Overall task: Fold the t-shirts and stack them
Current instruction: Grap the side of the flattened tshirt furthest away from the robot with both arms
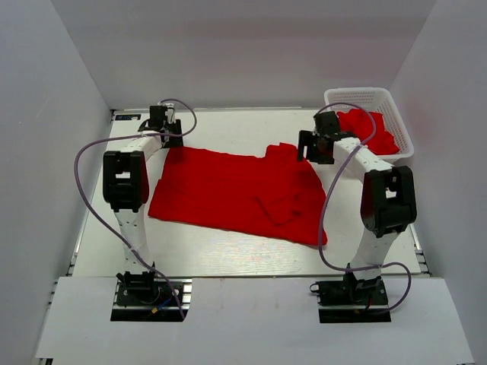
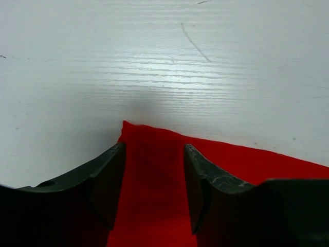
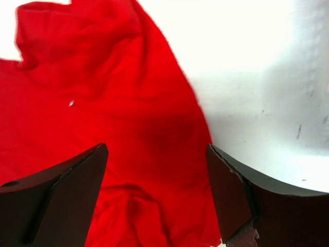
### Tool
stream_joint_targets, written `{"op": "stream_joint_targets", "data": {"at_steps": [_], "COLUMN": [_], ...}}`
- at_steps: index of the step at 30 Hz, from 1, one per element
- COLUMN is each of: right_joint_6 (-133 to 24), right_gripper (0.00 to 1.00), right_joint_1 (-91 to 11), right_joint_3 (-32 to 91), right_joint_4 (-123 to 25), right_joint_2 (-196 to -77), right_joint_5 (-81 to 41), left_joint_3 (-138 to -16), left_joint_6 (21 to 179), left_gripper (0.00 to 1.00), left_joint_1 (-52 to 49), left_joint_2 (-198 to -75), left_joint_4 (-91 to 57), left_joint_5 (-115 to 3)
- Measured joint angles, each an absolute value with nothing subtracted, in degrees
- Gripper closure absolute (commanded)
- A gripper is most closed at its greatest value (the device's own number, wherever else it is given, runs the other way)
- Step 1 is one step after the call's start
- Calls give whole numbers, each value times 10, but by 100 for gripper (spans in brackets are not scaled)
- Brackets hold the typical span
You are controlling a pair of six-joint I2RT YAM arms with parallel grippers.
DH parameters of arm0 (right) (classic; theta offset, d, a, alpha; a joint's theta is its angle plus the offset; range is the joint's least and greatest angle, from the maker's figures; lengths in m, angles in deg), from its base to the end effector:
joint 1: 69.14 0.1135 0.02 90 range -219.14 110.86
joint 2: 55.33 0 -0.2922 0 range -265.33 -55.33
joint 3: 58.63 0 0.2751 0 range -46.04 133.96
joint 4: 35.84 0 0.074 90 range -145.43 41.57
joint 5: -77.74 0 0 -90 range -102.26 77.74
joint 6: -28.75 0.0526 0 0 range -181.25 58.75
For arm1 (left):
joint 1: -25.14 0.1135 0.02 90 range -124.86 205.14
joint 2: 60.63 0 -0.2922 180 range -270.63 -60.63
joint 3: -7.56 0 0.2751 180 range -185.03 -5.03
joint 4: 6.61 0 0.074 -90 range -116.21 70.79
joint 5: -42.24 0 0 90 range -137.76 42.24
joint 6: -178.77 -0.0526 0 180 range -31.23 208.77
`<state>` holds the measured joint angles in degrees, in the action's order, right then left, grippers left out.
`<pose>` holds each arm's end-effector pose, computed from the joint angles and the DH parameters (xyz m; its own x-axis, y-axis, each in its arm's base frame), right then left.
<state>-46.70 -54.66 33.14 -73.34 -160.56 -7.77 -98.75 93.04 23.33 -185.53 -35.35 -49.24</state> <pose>0.4309 0.1070 0.2332 -0.7785 0.0576 -0.6249 -0.0061 0.9950 0.0994 0.5334 -0.0182 0.1724 -0.7365 -0.0512 -0.6745 -0.0058 0.9976 -0.0694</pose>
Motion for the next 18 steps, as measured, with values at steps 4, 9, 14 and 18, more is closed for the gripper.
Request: {"op": "stream_joint_targets", "data": {"at_steps": [4,9,14,18], "right_joint_6": [-467,-469,-470,-472], "right_gripper": [16,11,11,11], "right_joint_1": [-557,-559,-561,-569], "right_joint_3": [320,317,301,287], "right_joint_4": [-724,-722,-709,-708], "right_joint_2": [-1610,-1621,-1622,-1622], "right_joint_5": [-84,-92,-95,-99], "left_joint_3": [-989,-989,-996,-1004], "left_joint_6": [933,942,944,947], "left_gripper": [40,49,76,94], "left_joint_1": [237,243,250,251], "left_joint_2": [-1867,-1873,-1890,-1897], "left_joint_4": [-359,-359,-354,-350], "left_joint_5": [-477,-472,-480,-492]}}
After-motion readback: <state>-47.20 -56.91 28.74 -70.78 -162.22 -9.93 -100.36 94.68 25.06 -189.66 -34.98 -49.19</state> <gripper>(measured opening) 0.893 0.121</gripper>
